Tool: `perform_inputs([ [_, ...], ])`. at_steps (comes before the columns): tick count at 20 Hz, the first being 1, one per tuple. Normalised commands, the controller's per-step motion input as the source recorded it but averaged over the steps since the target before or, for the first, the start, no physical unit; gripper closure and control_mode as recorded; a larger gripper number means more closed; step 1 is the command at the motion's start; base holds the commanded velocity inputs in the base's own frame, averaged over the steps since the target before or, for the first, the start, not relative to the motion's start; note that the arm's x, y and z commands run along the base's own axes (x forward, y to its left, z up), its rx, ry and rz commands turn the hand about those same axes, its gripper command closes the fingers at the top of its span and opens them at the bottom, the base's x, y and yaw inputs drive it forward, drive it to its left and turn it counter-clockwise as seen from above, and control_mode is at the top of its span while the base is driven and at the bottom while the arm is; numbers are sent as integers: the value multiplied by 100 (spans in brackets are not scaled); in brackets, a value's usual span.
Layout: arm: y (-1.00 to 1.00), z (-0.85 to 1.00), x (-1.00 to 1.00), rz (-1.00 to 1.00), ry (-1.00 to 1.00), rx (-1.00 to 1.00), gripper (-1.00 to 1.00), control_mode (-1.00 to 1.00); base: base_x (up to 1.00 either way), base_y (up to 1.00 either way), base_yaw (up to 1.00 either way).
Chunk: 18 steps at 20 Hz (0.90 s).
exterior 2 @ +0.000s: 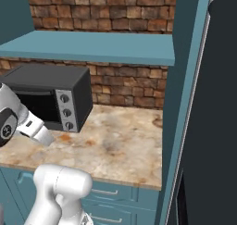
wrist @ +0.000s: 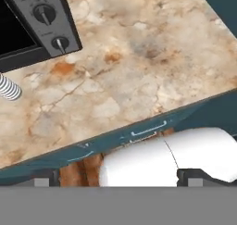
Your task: Take the bottled waters from the counter and place them in the freezer to freeze. Close the freezer door after placing the bottles.
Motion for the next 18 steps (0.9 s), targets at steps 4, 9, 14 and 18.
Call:
perform_inputs([
  [4,100,0,3,-34,-43,-9,-100,-100,0,0,0],
  [9,100,-10,4,-37,-31,-1,-100,-100,0,0,0],
  [14,83,-50,0,-29,-21,-1,-100,-100,0,0,0],
  [18,22,-54,8,-4,-9,-7,-100,-100,0,0,0],
])
